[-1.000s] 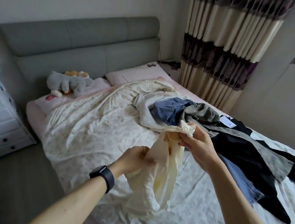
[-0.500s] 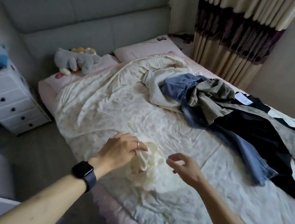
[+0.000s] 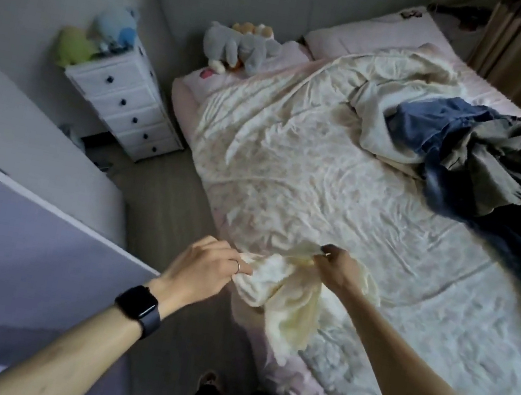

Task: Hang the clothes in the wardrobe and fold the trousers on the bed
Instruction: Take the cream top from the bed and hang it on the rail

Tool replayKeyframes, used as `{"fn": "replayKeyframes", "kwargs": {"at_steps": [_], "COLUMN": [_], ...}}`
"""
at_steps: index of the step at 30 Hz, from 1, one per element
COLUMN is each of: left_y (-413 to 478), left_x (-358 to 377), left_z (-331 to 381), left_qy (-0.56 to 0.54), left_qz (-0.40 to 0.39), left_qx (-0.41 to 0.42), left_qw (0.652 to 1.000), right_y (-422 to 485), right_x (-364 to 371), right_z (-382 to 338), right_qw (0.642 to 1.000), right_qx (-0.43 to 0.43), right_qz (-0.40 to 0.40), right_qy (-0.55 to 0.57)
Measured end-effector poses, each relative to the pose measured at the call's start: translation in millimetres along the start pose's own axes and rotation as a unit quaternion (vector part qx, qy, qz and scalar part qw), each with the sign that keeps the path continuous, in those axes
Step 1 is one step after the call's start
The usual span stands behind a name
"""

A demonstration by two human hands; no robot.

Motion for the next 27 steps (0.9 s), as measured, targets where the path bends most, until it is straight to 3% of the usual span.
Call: {"fn": "replayKeyframes", "kwargs": {"at_steps": [4, 7, 9, 12, 15, 18, 19, 21, 25, 27], "left_y": [-41, -61, -61, -48, -42, -64, -72, -104, -179, -218], "left_x": [19, 18, 3, -34, -75, -107, -113, -125, -138, -144], "left_z": [-15, -17, -14, -10, -10, -16, -18, -21, -29, -30], "left_qy": [-0.057, -0.184, -0.304, -0.327, -0.281, -0.207, -0.206, -0.179, -0.177, -0.165], "left_qz": [-0.189, -0.213, -0.136, 0.079, 0.092, 0.12, 0.139, 0.176, 0.29, 0.335], "left_qx": [-0.165, -0.252, -0.285, -0.269, -0.262, -0.293, -0.31, -0.367, -0.473, -0.501], "left_qw": [0.966, 0.926, 0.899, 0.903, 0.919, 0.926, 0.918, 0.896, 0.813, 0.781], "right_y": [-23, -45, -59, -90, -127, -138, -135, -128, -119, -118], "right_x": [-14, -17, -16, -2, 15, 24, 26, 45, 116, 143], "right_z": [-71, -121, -150, -190, -220, -229, -226, -219, -193, -191], "right_qw": [0.989, 0.976, 0.963, 0.929, 0.893, 0.847, 0.841, 0.843, 0.869, 0.889], "right_qx": [-0.146, -0.214, -0.255, -0.334, -0.406, -0.479, -0.479, -0.462, -0.35, -0.301], "right_qz": [-0.015, -0.041, -0.065, -0.108, -0.105, 0.042, 0.084, 0.092, -0.04, -0.085], "right_qy": [0.017, -0.017, -0.056, -0.12, -0.164, -0.226, -0.236, -0.259, -0.348, -0.335]}}
Point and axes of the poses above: each hand's wrist, its own y-axis towards the middle knuckle, its own x-axis out of the palm, z = x × y, the point moved 2 cm from there along y, towards the middle knuckle, and after that the axes turned 9 degrees about -z, right-handed, at the moved point
